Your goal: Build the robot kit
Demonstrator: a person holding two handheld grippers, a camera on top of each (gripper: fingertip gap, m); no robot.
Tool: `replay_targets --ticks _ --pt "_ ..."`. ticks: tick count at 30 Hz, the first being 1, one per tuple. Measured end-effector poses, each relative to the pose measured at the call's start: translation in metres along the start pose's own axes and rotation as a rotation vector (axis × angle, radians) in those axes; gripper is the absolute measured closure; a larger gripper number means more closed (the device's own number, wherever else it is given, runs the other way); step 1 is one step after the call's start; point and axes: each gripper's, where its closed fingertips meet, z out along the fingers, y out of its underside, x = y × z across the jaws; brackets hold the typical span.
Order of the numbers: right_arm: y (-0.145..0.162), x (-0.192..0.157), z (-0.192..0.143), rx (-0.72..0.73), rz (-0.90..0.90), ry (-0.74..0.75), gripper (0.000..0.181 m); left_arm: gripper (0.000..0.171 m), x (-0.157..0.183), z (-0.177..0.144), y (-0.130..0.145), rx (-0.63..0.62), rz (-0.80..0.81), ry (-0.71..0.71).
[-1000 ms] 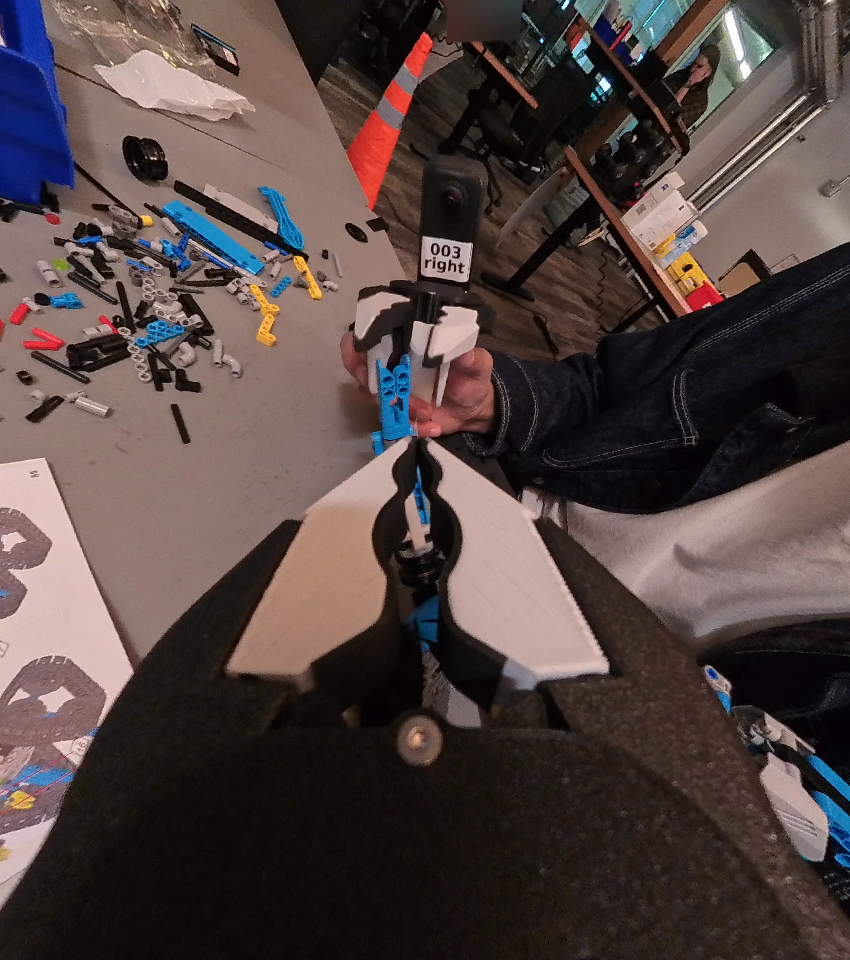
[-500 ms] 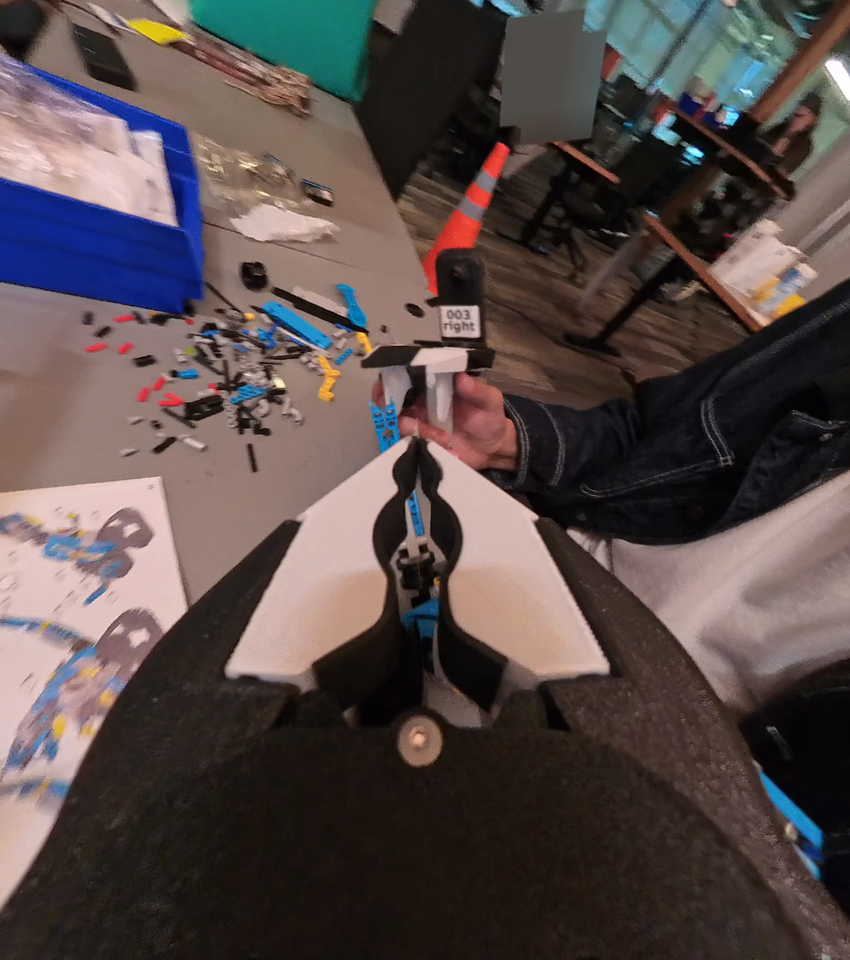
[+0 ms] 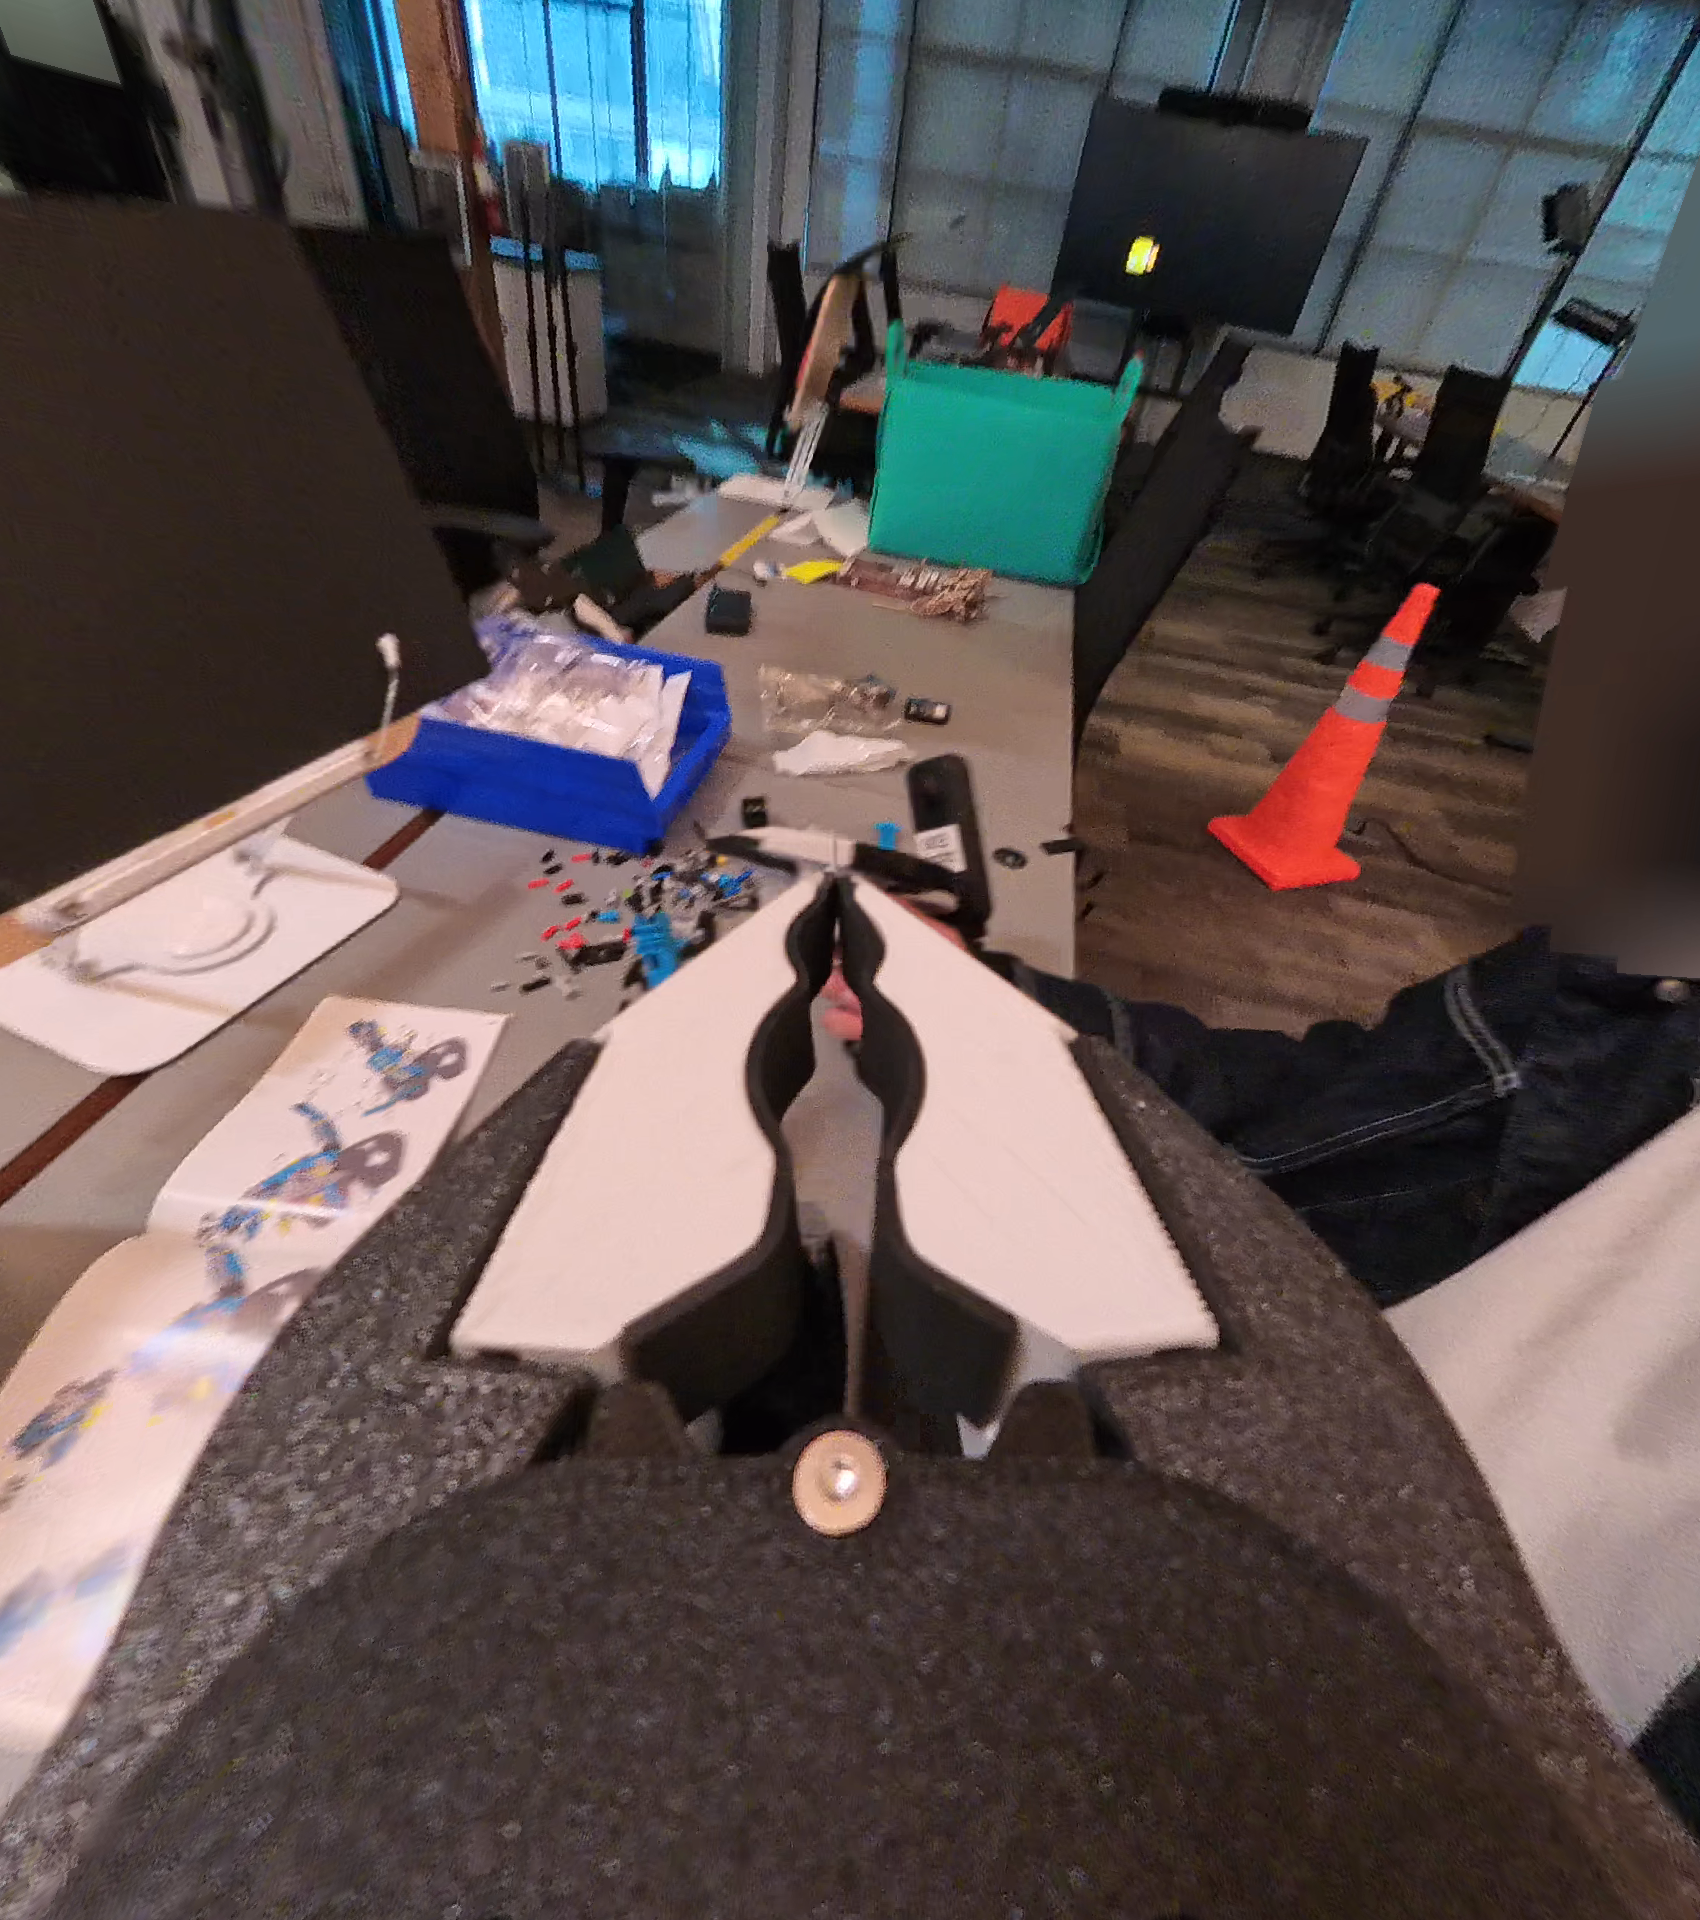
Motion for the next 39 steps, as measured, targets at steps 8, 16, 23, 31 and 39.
replay_targets --ticks 8,16,23,31,39 --pt "0.017 -0.007 0.006 -0.077 -0.046 -0.006 0.153 0.171 0.051 0.026 0.082 0.210 -0.134 -0.085" --pt "0.022 -0.010 0.009 -0.102 -0.084 -0.010 0.154 0.171 0.041 0.039 0.085 0.430 -0.360 0.031" --pt "0.031 -0.062 0.011 -0.160 -0.198 -0.211 0.154 0.171 0.043 0.044 0.089 0.432 -0.428 0.061" --pt "0.105 -0.204 -0.040 -0.842 -0.264 -0.760 0.147 0.171 0.058 0.052 0.124 0.175 -0.353 0.018" --pt "0.121 -0.226 -0.057 -0.960 -0.473 -0.740 0.156 0.171 0.080 0.056 0.150 -0.102 -0.107 -0.067"
